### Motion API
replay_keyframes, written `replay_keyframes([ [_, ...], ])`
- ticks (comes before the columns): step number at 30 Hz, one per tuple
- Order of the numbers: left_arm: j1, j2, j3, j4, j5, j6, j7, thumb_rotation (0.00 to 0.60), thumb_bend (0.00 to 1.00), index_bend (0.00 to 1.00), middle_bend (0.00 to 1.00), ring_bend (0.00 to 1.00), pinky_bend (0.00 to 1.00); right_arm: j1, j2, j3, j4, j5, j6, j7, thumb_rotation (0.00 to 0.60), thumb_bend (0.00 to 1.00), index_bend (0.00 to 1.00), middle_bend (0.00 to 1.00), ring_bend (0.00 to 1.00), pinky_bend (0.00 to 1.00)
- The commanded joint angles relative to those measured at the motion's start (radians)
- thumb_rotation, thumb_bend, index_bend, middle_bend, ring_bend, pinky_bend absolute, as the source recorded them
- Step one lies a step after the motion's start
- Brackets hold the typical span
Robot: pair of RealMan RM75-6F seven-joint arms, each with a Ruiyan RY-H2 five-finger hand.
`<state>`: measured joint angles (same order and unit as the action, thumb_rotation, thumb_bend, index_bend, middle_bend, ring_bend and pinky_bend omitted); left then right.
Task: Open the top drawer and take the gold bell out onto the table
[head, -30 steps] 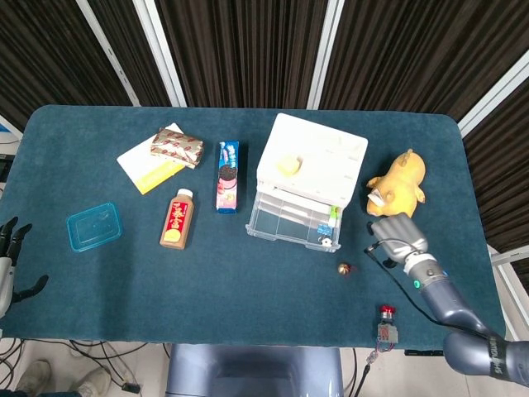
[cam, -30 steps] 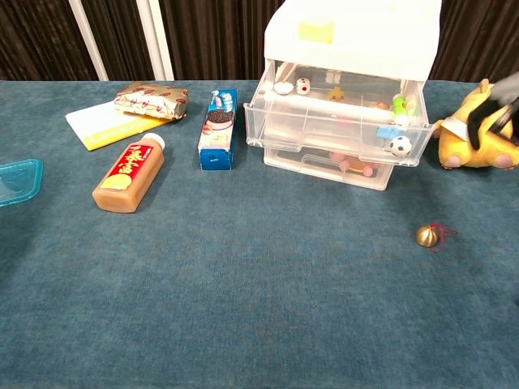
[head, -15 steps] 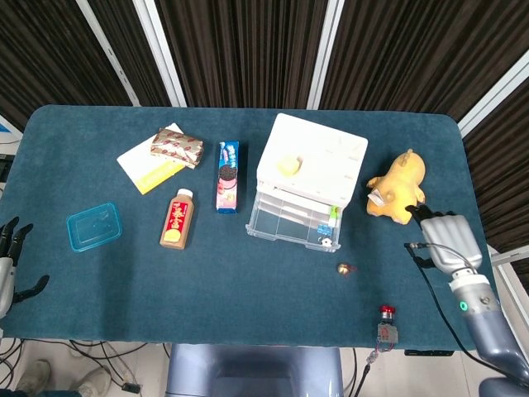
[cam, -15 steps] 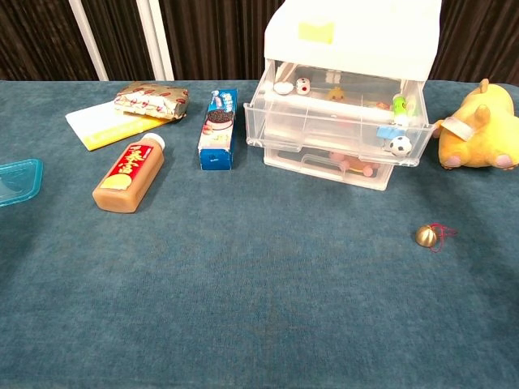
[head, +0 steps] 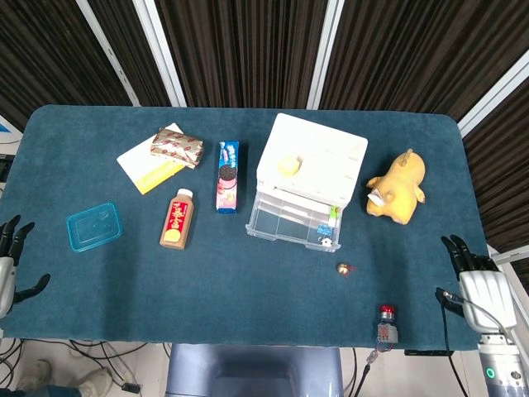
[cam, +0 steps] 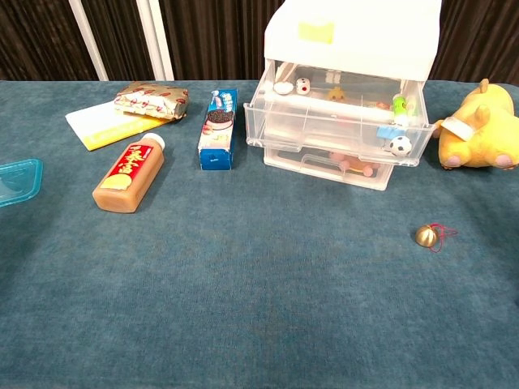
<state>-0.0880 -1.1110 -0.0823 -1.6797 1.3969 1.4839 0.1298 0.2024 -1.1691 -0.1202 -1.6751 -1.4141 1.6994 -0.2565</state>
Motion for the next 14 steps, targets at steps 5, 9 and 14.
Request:
replay_keyframes([
  [5, 0.002, 0.008, 0.006, -0.005, 0.025, 0.012, 0.0, 0.6, 0.19, 0.1, 0.0, 0.0, 0.0, -0.043, -0.038, 0.002, 0.058, -0.044, -0.011, 0.003, 0.6, 0.11, 0.12, 0.11, 0.31, 0.31],
  [9, 0.004, 0.012, 0.009, -0.009, 0.034, 0.016, -0.005, 0.6, 0.19, 0.1, 0.0, 0.0, 0.0, -0.052, -0.036, 0.013, 0.06, -0.038, -0.034, -0.016, 0.6, 0.11, 0.11, 0.1, 0.3, 0.31],
  [14, 0.005, 0.013, 0.011, -0.007, 0.039, 0.017, -0.008, 0.6, 0.19, 0.1, 0.0, 0.0, 0.0, -0.07, -0.03, 0.038, 0.057, -0.031, -0.038, -0.015, 0.6, 0.11, 0.11, 0.1, 0.3, 0.31],
])
